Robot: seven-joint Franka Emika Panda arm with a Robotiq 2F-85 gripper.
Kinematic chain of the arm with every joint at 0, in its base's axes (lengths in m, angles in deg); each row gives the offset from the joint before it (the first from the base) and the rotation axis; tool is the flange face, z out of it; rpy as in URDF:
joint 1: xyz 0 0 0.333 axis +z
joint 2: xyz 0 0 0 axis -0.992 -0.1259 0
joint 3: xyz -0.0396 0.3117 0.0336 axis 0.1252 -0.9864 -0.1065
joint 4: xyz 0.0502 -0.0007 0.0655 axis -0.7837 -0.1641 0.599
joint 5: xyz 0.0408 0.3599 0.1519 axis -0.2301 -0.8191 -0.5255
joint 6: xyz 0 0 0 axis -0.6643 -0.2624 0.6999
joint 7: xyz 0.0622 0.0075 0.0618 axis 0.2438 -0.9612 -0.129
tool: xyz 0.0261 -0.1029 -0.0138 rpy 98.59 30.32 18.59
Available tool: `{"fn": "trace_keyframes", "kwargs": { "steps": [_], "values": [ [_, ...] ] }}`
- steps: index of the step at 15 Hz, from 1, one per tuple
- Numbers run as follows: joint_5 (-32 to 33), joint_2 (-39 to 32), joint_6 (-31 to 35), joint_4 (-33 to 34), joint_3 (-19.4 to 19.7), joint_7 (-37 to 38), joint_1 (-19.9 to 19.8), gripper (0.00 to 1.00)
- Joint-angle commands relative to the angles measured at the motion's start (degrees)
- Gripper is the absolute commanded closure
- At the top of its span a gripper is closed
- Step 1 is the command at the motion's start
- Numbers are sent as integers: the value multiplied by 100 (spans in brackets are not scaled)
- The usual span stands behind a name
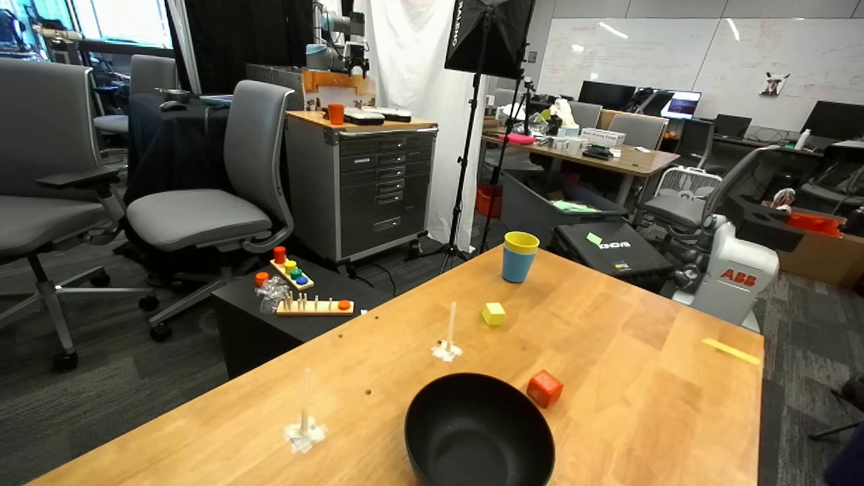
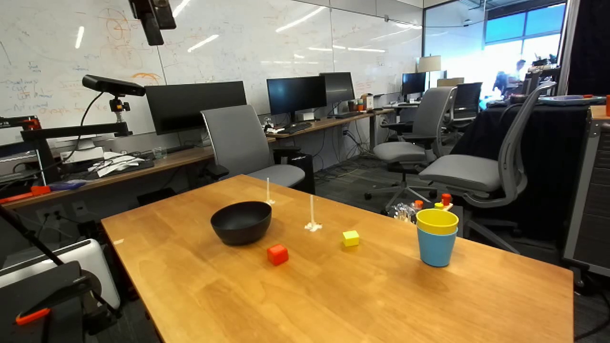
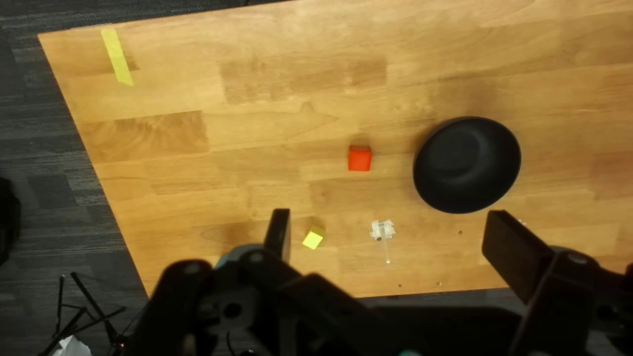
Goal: Pick the orange and yellow cubes and put them in the bowl
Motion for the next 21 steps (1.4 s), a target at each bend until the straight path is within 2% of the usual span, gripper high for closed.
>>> {"fn": "trace_keyframes", "kwargs": {
  "steps": [1,12,15,21],
  "values": [
    [0,-4,-11,10,0,2,2,0],
    [0,-4,-10,11,0,2,2,0],
    [63,-161,164,-27,-23,146,-60,0],
    [186,-697,934,-153,-1,467,-193,0]
  ]
}}
